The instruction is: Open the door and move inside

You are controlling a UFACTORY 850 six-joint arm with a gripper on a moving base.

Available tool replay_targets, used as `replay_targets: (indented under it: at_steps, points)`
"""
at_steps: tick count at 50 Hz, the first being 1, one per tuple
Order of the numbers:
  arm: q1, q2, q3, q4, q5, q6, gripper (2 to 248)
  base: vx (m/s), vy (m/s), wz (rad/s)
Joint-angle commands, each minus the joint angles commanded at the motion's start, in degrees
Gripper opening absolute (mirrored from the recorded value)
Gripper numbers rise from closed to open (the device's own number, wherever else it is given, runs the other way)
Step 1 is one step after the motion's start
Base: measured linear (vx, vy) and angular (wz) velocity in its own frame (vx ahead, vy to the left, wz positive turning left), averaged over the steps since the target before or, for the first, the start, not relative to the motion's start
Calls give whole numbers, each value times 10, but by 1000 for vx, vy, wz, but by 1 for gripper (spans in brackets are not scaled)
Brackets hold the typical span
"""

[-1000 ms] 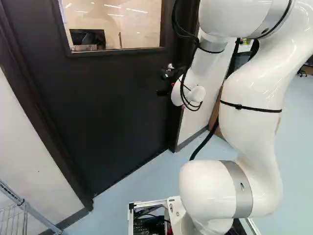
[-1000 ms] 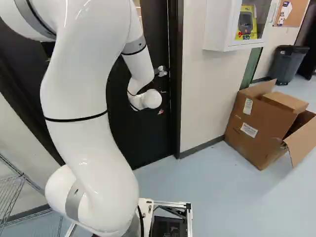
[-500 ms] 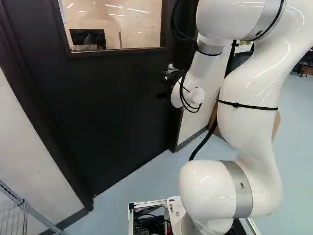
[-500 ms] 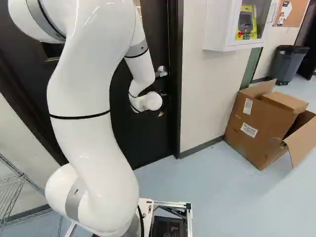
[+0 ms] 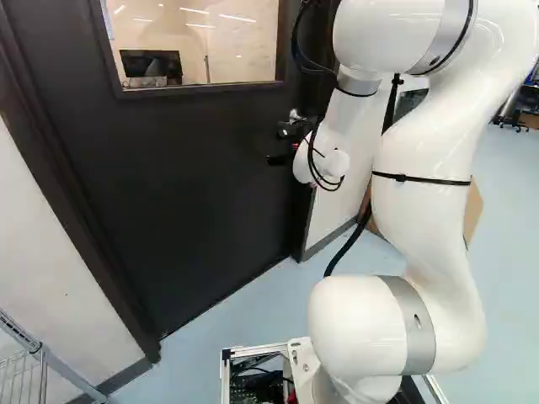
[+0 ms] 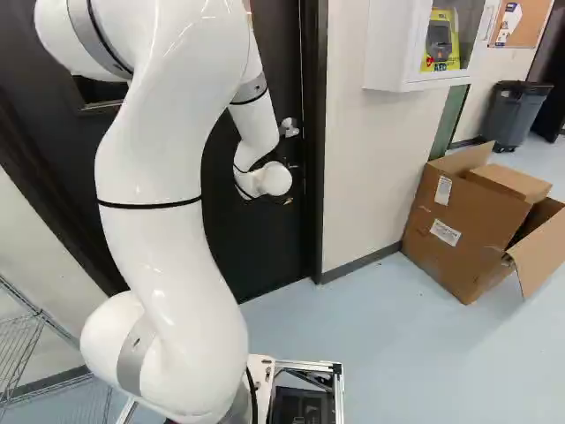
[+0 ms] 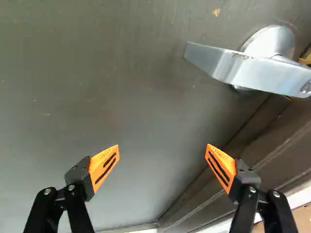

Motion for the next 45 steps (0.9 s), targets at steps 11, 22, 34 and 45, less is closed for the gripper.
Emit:
replay_targets:
  at_steps: [11, 22, 34, 45]
  points:
    - [4, -13, -17, -13, 8, 0, 247, 0, 0, 0]
    - [9, -27, -34, -27, 14, 0, 247, 0, 0, 0]
    - [13, -43, -55, -39, 17, 0, 247, 0, 0, 0]
    - [17, -60, -78, -47, 18, 0, 247, 0, 0, 0]
